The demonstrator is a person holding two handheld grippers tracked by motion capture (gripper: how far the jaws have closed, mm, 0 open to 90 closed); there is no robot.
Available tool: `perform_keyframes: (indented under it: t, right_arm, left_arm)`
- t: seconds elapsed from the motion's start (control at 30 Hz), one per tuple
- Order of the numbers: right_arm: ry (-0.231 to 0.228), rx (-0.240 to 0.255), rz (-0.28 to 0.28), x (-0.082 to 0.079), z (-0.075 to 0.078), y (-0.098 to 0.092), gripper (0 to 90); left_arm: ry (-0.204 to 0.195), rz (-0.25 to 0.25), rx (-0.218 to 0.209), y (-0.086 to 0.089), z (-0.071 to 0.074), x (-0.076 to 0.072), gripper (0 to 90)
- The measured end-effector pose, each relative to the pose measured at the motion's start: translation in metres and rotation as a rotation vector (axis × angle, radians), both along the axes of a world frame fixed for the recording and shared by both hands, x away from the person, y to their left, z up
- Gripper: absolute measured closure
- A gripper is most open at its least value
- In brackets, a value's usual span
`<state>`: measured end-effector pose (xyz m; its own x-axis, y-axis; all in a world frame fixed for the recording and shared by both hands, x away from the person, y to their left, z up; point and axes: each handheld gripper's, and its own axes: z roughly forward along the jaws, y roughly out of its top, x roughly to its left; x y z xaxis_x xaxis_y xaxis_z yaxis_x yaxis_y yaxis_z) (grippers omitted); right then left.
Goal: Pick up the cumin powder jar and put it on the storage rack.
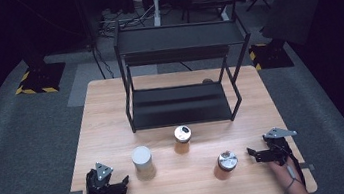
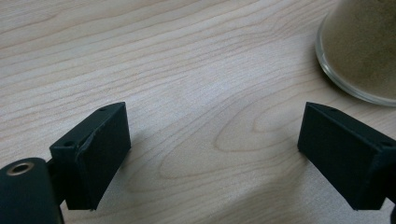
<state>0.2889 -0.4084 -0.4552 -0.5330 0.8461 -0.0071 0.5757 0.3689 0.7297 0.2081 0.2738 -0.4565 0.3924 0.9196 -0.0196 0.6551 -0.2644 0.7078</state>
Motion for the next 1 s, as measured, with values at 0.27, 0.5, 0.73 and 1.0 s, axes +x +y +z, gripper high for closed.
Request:
perform_keyframes:
  t: [0.27, 0.5, 0.73, 1.0]
  right_arm:
    - [0.000, 0.000, 0.002, 0.000, 0.000, 0.000, 6.5]
    - [0.000, 0.000, 0.002, 0.000, 0.000, 0.000, 6.5]
    - [0.000, 0.000, 0.002, 0.000, 0.000, 0.000, 6.5]
    - [0.000, 0.000, 0.002, 0.000, 0.000, 0.000, 6.5]
  left_arm:
    - [0.004, -0.004, -0.002, 0.001, 0.000, -0.001, 9.0]
    - [-0.034, 0.007, -0.074, 0.010, 0.010, -0.012, 10.2]
    - [-0.116, -0.055, -0.122, 0.016, 0.032, -0.026, 10.6]
    - [-0.182, -0.081, -0.169, 0.022, 0.050, -0.042, 10.5]
